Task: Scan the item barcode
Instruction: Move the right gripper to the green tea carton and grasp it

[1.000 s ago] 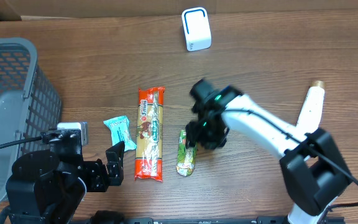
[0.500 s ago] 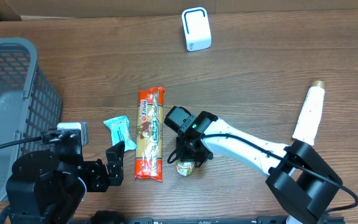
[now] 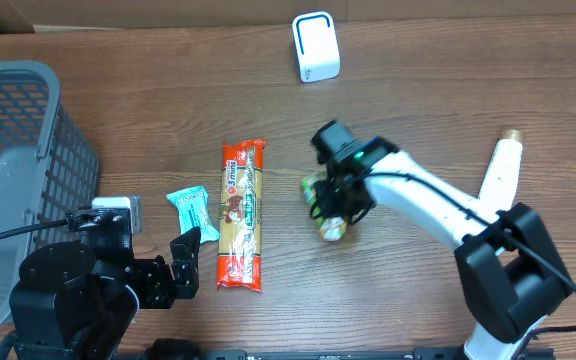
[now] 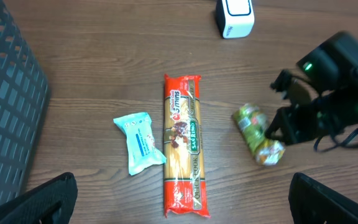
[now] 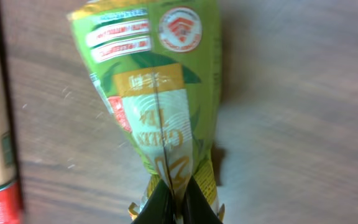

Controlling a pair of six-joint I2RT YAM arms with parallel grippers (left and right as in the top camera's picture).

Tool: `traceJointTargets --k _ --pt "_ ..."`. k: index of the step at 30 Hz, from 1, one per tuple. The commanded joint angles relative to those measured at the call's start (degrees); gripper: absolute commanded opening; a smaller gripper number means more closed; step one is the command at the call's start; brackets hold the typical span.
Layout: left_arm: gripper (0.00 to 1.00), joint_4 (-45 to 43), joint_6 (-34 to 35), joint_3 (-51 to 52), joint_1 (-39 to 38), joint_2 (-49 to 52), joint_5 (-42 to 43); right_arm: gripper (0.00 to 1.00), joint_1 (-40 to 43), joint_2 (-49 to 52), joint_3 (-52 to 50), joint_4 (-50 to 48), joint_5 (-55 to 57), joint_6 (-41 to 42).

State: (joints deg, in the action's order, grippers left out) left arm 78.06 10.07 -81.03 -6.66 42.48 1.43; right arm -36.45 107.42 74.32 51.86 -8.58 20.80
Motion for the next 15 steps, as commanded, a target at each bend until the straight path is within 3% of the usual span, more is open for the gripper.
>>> traceJointTargets --k 1,9,15 --pt "1.00 -0.1 -1.1 -0.3 0.2 -0.1 -0.4 0.13 5.9 -0.8 2.6 -1.1 1.0 -14.1" --pt "1.00 0.0 -1.1 -0.3 0.2 -0.1 -0.4 0.50 7.5 -0.8 1.9 1.2 -3.3 -14.5" --pt "1.00 0.0 -1.1 -0.3 0.2 -0.1 -0.4 0.58 6.2 -0.8 -2.2 -0.2 -3.3 -14.6"
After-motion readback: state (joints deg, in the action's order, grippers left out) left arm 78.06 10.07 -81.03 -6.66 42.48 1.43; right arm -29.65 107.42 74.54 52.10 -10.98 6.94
